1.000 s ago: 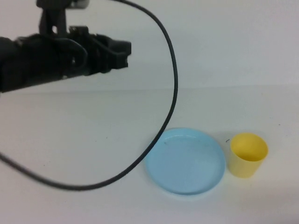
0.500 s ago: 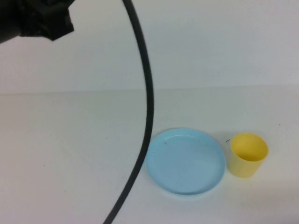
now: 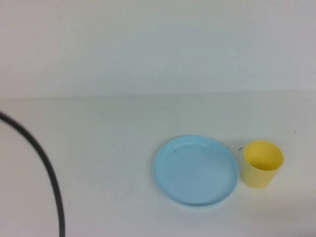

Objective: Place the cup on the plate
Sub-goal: Pick up the cup from the table

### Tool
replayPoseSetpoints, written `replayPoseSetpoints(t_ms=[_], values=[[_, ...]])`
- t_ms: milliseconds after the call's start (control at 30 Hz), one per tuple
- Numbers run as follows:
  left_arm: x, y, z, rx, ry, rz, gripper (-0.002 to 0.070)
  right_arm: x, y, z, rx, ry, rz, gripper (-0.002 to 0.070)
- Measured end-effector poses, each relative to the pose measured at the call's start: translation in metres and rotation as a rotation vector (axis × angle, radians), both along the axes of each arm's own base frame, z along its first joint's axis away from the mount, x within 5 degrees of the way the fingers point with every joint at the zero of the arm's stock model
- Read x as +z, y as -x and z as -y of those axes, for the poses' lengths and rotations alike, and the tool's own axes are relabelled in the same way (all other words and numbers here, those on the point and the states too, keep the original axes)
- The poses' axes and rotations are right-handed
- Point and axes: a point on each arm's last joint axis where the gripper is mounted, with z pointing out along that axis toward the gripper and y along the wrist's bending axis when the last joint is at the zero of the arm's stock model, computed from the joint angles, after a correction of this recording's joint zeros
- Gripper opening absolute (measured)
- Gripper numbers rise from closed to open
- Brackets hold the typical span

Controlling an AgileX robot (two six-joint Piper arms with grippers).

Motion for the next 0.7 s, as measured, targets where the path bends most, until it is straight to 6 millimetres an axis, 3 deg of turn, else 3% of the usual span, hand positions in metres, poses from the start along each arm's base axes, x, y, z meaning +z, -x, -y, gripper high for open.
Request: replayPoseSetpoints(t_ms=[433,700], values=[[-0.119,0.06,-0.02,0.115,0.05,0.028,0.0,0.0,0.0,0.0,0.0,0.0,-0.002,0.0],[-0.166,0.081,-0.023,0.118,0.053,0.073,0.0006,0.0,0.0,0.0,0.0,0.0,-0.002,0.0]])
